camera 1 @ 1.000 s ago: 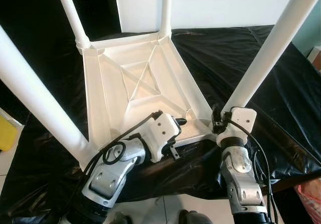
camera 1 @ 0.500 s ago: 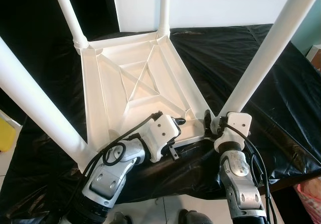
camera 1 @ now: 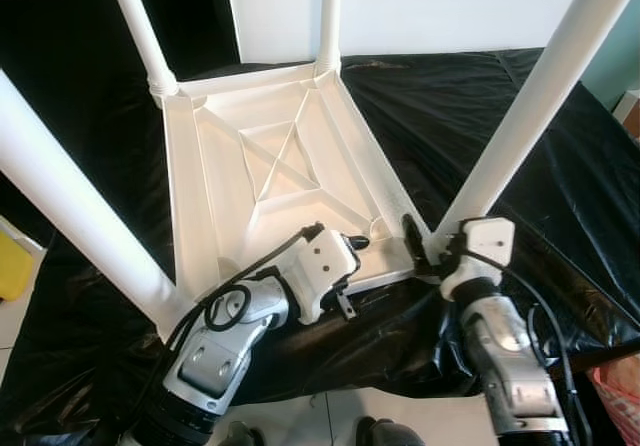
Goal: Building children table
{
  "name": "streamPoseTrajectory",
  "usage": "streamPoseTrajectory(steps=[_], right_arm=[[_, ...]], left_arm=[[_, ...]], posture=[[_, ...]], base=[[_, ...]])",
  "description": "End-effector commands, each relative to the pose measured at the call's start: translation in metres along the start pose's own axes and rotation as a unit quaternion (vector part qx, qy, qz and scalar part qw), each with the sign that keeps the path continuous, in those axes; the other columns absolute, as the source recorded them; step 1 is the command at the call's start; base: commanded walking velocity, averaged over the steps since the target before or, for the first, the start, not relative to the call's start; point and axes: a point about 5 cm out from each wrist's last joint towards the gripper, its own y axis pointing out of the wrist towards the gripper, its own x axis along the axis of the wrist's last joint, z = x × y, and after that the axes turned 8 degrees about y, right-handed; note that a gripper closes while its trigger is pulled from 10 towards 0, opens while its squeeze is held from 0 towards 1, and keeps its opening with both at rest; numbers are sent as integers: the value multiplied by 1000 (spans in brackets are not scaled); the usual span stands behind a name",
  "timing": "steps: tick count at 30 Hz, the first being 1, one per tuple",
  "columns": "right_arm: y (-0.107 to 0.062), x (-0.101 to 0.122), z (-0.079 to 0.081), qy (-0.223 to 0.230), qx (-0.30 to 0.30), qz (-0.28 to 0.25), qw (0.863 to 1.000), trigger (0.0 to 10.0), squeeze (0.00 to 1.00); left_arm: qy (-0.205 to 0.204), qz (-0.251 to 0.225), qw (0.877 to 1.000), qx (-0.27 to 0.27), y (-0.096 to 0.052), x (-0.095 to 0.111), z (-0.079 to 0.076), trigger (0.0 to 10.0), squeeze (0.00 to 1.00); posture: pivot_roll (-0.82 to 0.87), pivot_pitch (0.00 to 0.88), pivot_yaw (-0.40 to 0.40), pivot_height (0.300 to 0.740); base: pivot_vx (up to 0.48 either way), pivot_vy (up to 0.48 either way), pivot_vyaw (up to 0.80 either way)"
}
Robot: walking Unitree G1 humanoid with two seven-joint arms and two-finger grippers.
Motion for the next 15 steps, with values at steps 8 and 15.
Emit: streamPoseTrajectory(steps=[8, 15], right_arm=[[5, -2, -12, -15, 72, 14, 997, 10000, 0], [12, -4, -18, -34, 151, 37, 987, 7569, 0]], left_arm=[[-15, 7, 1000, 0, 1, -5, -5, 10000, 0], [-10, 0, 1000, -8, 5, -1, -4, 10000, 0]], posture=[[-102, 142, 17, 740], [-115, 135, 20, 740]], base=[[0, 0, 0], [0, 0, 0]])
